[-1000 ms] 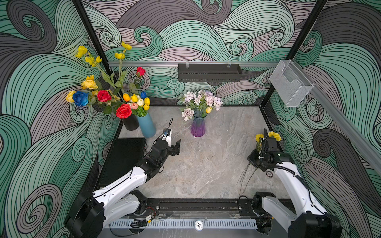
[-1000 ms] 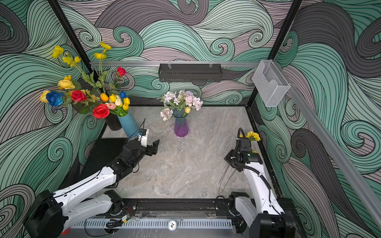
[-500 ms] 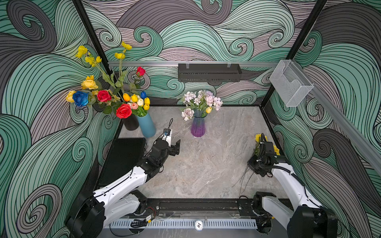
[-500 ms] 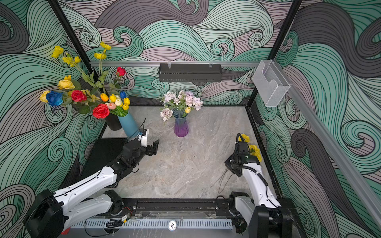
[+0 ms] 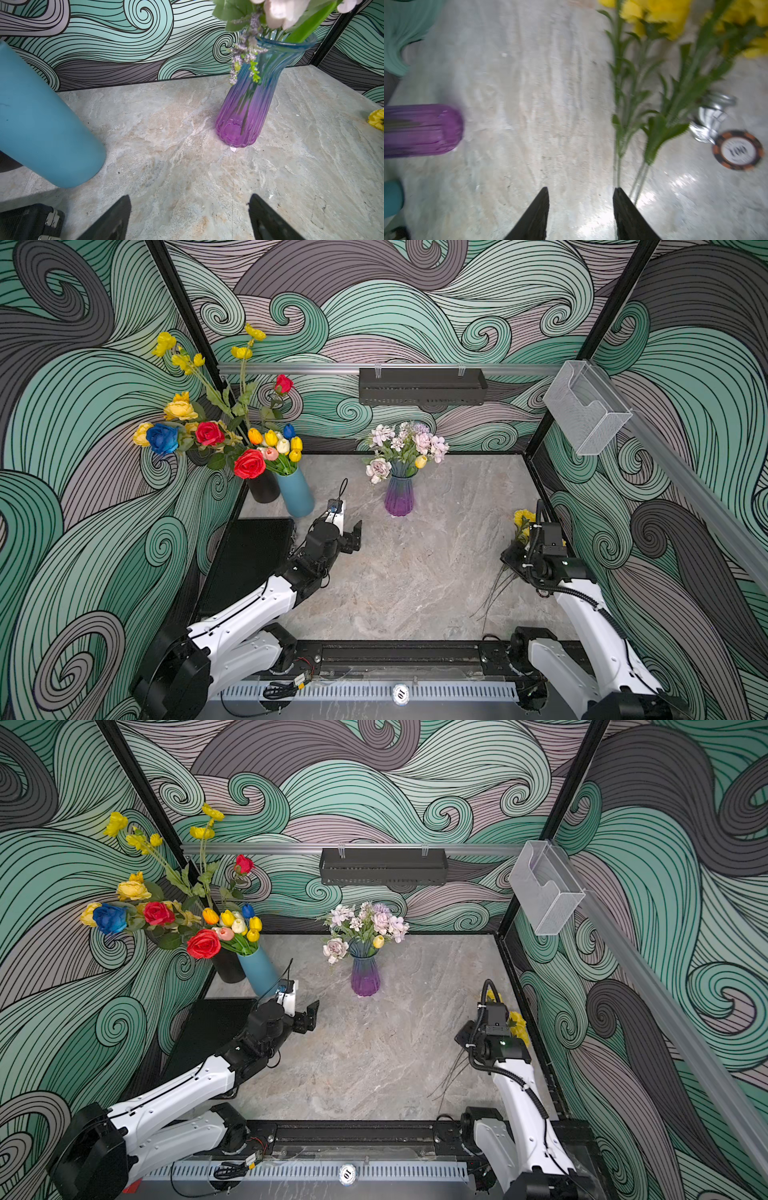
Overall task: Pick out yellow flowers from the vase
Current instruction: Place the flower at the center of the board, then move the vase to the corner of the board.
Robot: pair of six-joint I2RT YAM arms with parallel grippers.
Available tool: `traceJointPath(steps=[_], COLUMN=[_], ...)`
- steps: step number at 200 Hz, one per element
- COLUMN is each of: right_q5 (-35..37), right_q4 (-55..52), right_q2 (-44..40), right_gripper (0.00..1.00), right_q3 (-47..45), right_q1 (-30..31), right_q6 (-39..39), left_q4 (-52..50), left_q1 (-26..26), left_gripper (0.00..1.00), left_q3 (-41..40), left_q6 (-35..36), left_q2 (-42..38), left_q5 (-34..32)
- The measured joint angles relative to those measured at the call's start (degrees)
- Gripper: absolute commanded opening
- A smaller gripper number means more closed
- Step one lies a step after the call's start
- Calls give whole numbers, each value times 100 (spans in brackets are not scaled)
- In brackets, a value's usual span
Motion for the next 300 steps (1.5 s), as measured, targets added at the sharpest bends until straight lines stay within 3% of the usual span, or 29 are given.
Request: traceJointPath(steps=[33,64,105,181,214,300], right_q5=[-55,-157,-258,-793,-826,-723], right_q4=[1550,3235,5388,8067,8815,9361], right_q2=[667,1464,2618,4680,5182,5989], right_gripper=[58,63,72,81,86,95], right_q3=[223,192,186,684,918,1779], right_q1=[1071,1687,2127,2579,2645,2671], right_q6=[-614,-1368,-2186,-3147,-3475,-3657], left_q4=[20,42,70,83,83,83], left_q1=[9,22,92,166,170,208], left_gripper=[87,87,87,87,87,87], left_q3=[-90,-153,-205,-225,-225,-225], left_q6=[-2,-4,-17,-17,-24,-50], left_q2=[-85,-120,-136,-136,-133,-136], left_q5=[-232,-391,-483,-586,-584,-584])
